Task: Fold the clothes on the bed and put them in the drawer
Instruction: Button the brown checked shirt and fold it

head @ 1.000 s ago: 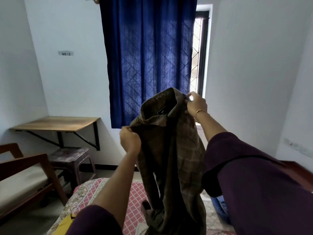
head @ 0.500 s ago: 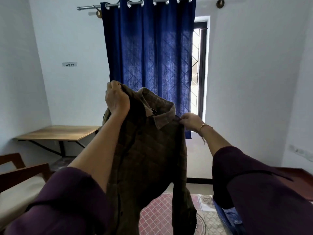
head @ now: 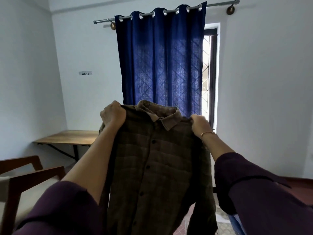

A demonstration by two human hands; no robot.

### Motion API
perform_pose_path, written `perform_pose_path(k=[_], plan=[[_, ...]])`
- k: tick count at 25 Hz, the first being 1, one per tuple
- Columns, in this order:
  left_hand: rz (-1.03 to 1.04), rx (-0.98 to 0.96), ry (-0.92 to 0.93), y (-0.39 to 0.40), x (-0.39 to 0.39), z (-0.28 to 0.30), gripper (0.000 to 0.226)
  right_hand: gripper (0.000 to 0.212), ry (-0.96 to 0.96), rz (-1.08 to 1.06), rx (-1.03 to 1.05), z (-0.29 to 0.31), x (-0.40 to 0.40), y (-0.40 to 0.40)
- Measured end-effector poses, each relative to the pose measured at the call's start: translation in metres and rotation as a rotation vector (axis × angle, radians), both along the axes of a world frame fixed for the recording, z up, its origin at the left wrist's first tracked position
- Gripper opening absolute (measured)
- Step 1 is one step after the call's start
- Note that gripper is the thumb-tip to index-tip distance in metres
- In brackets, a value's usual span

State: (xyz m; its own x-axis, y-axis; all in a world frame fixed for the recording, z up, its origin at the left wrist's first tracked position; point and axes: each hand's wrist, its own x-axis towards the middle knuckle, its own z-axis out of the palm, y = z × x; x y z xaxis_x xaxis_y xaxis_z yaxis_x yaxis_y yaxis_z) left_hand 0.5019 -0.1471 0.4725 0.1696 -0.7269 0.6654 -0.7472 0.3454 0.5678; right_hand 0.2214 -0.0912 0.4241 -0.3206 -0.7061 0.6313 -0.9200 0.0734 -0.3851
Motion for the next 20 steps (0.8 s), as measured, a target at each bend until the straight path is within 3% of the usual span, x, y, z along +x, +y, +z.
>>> perform_pose_path(k=[3,5,8,10,12,15,18,20], plan=[[-0.065,0.093,0.125,0.005,0.003,0.009,0.03,0.021,0.252,0.059,0.202,-0.003,0.007,0.002],[-0.057,0.151,-0.022,0.008,0.003,0.007,0.034,0.026,0.289,0.004,0.112,0.001,0.001,0.003],[-0.153,0.274,-0.246,0.005,0.007,0.005,0.032,0.023,0.133,-0.079,-0.071,0.011,-0.014,0.006],[-0.283,0.331,-0.186,0.001,0.01,0.003,0.031,0.022,-0.082,-0.048,-0.031,0.011,-0.014,0.008],[-0.245,0.25,-0.133,0.0,0.007,-0.004,0.03,0.024,-0.211,0.036,0.027,0.013,-0.012,0.012],[-0.137,0.066,0.061,0.006,-0.004,0.0,0.03,0.018,-0.137,0.162,-0.009,0.036,-0.006,0.026],[-0.162,-0.03,0.305,0.006,-0.013,0.014,0.033,0.021,0.067,0.042,-0.165,0.057,-0.013,0.03],[-0.151,-0.046,0.219,0.009,-0.021,0.011,0.032,0.024,0.132,-0.075,-0.099,0.05,-0.015,0.03]])
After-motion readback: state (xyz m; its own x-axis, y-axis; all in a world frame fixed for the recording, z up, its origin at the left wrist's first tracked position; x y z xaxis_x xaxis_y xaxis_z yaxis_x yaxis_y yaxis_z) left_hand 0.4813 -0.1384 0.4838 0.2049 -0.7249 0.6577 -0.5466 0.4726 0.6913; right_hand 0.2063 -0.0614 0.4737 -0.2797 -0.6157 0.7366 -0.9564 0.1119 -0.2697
